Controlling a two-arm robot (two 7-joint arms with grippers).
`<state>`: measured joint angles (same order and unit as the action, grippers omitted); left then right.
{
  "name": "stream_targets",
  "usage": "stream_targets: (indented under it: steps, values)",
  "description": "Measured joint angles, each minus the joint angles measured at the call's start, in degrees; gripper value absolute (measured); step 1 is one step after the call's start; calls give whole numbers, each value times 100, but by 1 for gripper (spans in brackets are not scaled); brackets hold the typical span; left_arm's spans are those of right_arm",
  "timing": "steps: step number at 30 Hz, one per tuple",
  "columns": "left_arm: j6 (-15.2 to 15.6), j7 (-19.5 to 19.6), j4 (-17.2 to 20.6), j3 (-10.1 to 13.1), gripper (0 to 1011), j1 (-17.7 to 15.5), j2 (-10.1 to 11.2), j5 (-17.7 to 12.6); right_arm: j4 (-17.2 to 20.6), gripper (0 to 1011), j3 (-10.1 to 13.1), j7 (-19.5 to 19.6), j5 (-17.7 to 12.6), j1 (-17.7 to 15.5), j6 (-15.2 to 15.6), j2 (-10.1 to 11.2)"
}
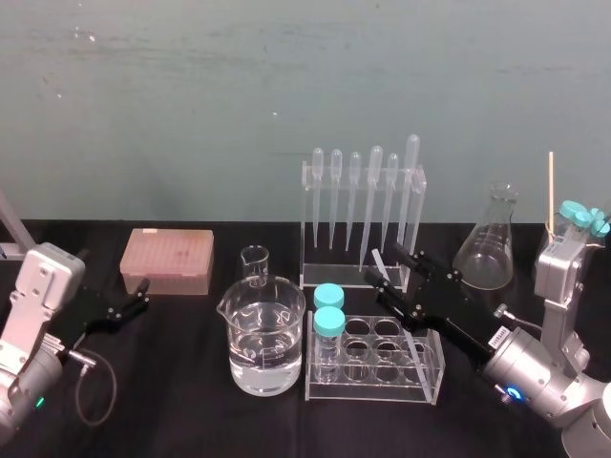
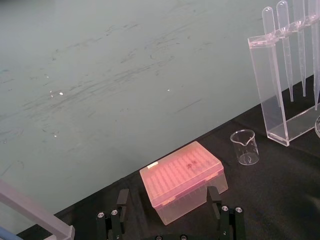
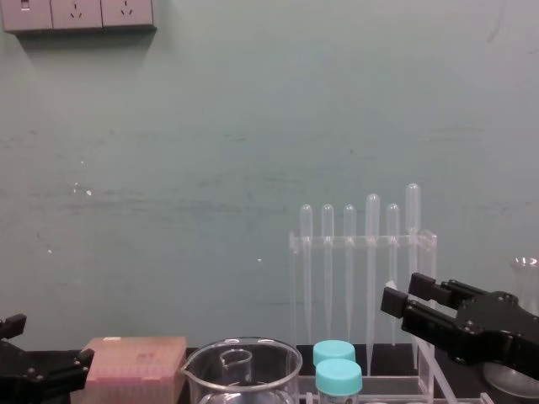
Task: Pick up the stirring rod with one hand, then place it down.
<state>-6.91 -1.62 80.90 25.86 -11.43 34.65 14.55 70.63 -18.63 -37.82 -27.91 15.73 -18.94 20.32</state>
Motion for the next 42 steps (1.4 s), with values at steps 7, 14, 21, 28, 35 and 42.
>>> stream_targets:
  steps: [7, 14, 21, 28, 35, 42]
  values:
    - [0, 0, 0, 0, 1000, 0, 0, 0, 0, 768, 0, 0, -2, -1, -2, 0]
    - [0, 0, 0, 0, 1000, 0, 0, 0, 0, 961, 0, 0, -3, -1, -2, 0]
    - [0, 0, 0, 0, 1000, 0, 0, 0, 149, 1000, 53, 142, 24, -24, -102, 2]
    - [0, 0, 0, 0, 1000, 0, 0, 0, 513, 1000, 405, 762, 192, -181, -307, -52]
    - [0, 0, 0, 0, 1000, 0, 0, 0, 817, 1000, 811, 1519, 348, -481, 106, -66]
    - [0, 0, 0, 0, 1000, 0, 0, 0, 985, 1000, 1065, 2031, 400, -925, 1152, 4]
